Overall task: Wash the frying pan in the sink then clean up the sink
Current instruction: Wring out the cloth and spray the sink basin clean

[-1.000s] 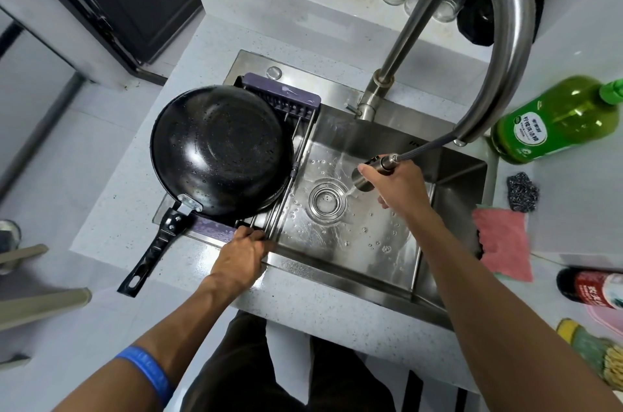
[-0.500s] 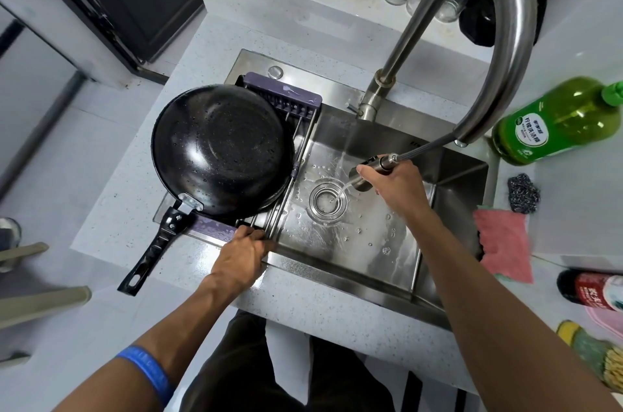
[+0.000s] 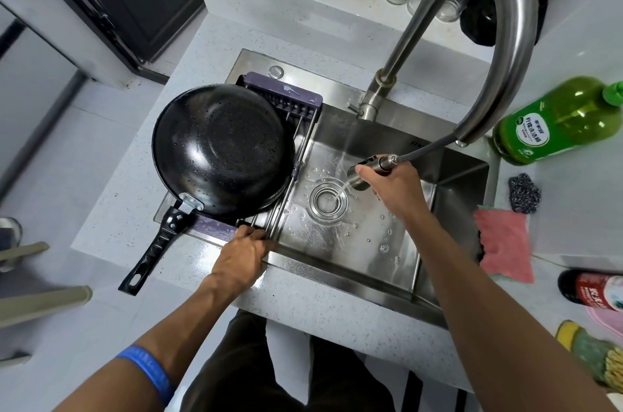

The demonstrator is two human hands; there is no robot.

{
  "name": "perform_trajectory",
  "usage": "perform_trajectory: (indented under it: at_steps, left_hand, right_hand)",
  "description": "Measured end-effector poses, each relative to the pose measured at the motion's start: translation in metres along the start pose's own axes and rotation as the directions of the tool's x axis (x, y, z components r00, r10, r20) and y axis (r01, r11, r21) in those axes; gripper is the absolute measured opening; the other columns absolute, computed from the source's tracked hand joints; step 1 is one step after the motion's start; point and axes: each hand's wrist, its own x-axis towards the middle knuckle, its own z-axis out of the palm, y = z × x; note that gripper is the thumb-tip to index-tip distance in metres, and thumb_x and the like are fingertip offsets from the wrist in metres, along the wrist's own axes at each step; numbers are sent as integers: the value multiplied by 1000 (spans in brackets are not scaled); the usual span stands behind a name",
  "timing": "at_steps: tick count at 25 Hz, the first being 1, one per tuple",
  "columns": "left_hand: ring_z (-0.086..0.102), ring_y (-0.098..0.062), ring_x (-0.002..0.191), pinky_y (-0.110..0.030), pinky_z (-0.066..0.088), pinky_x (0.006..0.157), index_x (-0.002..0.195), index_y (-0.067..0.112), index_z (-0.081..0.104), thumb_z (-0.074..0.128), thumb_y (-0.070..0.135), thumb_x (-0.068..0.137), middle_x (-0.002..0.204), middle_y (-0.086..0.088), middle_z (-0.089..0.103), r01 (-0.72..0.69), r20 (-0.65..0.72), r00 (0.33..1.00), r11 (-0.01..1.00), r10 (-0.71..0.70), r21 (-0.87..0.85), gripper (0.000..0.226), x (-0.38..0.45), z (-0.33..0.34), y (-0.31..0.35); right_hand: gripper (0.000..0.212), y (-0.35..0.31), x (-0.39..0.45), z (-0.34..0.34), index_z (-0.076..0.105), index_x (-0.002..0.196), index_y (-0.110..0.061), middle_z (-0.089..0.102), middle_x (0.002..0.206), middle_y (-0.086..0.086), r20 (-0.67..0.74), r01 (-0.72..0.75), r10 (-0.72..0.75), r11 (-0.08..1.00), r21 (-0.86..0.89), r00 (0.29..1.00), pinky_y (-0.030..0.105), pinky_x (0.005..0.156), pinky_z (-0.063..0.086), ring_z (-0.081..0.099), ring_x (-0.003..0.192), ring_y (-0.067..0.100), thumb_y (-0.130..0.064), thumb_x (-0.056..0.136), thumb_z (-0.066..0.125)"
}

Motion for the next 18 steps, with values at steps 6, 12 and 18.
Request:
perform_trajectory:
  at_steps: [6, 12, 18]
  left_hand:
    - [42, -18, 117, -26, 49, 87, 119, 35, 65, 57, 25, 89, 123, 10, 62, -11, 0, 1000, 1000, 11, 12, 33, 1, 2, 0]
    - [39, -17, 119, -25, 50, 86, 121, 36, 64, 54, 26, 91, 125, 10, 60, 9, 24, 1000, 1000, -10, 29, 33, 1, 1, 1]
    - [40, -20, 121, -27, 49, 89, 123, 35, 62, 55, 22, 90, 128, 8, 59, -17, 30, 999, 999, 17, 27, 36, 0, -3, 3]
  right_hand:
    - [19, -2, -3, 2, 76, 73, -23, 63, 53, -12, 2, -7, 7, 1000, 24, 1000, 26, 59, 40, 53, 48, -2, -37, 86, 74]
    - [17, 2, -1, 1, 76, 76, -24, 61, 50, -16, -6, -21, 21, 1000, -5, 1000, 25, 59, 39, 52, 51, -1, -39, 84, 74]
    - [19, 0, -4, 2, 76, 75, -27, 63, 54, -16, -15, 7, -8, 1000, -24, 1000, 25, 63, 42, 55, 54, -3, -41, 86, 72]
